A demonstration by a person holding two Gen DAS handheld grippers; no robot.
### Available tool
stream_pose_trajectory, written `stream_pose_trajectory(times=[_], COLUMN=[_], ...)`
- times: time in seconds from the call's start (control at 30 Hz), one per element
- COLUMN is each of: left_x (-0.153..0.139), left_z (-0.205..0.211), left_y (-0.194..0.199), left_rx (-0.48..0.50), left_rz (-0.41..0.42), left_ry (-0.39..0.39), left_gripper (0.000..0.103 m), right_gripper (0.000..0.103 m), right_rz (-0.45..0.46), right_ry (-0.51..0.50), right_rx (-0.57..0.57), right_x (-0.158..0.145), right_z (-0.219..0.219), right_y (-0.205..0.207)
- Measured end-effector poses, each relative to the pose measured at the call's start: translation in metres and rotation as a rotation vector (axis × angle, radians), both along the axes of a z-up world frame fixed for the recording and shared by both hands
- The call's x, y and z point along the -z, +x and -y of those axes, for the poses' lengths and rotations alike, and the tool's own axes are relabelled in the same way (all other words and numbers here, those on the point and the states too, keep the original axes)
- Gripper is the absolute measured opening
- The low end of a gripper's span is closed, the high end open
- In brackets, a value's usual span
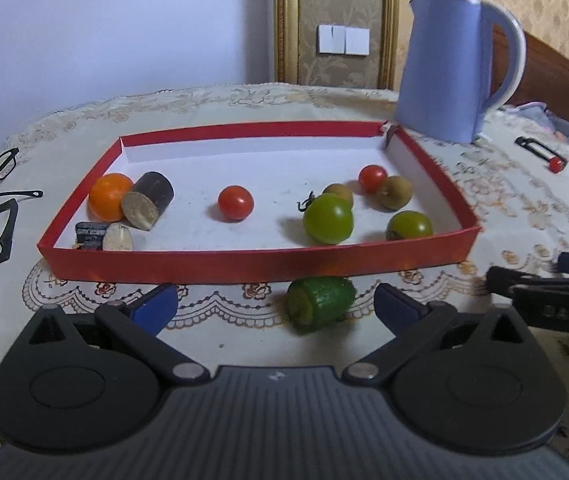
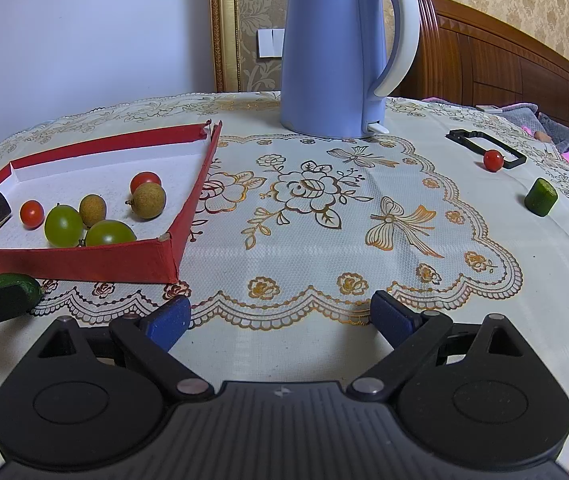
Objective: Organize fruits
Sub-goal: 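Reach the left gripper to the green cucumber piece and close on it, then lower the cucumber piece into the tray and open the left gripper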
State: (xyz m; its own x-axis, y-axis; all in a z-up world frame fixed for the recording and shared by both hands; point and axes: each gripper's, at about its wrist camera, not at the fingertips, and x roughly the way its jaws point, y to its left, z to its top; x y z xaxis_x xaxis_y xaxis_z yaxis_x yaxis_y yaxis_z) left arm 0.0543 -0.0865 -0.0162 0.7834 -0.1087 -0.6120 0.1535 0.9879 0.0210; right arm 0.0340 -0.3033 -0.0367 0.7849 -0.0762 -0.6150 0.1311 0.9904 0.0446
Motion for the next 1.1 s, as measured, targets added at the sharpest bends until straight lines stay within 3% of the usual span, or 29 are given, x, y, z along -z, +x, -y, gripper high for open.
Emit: stream_pose_trajectory(times=[0.13,0.27,0.33,0.47,0.63,0.73,0.87,1.1], left_x=[0.006,0.009,0.009,0.009,0.010,0.009,0.008,0.009], left_z=[-0.002,-0.003,0.002,0.007,0.007,0.009,0.013,0.014], left_y=[0.006,0.008,0.005,0.001,0.000,-0.001,-0.006,-0.008], left_rx=[-0.013,0.005,0.012,0.046,0.060,0.082,0.120,0.119], left_rz=[-0.013,-0.019,0.001,0.018,0.019,0.026,0.035,0.045], left_ry=[-0.011,-0.022,0.007,0.022,0.000,0.001,0.006,0.023], left_gripper=[0.101,0.089,0.086,0.071,0.065,0.055,0.034,0.033], right_gripper=[0.097,0.097,0.097,0.097,0.097,0.097,0.097,0.097], right_rz=[0.000,0.000,0.000,0.000,0.000,0.000,0.000,0.000], right_ry=[0.000,0.000,-0.001,-0.001,-0.001,-0.001,-0.001,-0.001], right_rx=[0.000,0.000,0.000,0.000,0.000,0.000,0.000,0.000], right_x=[0.000,0.000,0.000,0.000,0.000,0.000,0.000,0.000], right_z=[0.000,0.000,0.000,0.000,0.000,0.000,0.000,0.000], right_y=[0.000,0.000,0.000,0.000,0.000,0.000,0.000,0.000])
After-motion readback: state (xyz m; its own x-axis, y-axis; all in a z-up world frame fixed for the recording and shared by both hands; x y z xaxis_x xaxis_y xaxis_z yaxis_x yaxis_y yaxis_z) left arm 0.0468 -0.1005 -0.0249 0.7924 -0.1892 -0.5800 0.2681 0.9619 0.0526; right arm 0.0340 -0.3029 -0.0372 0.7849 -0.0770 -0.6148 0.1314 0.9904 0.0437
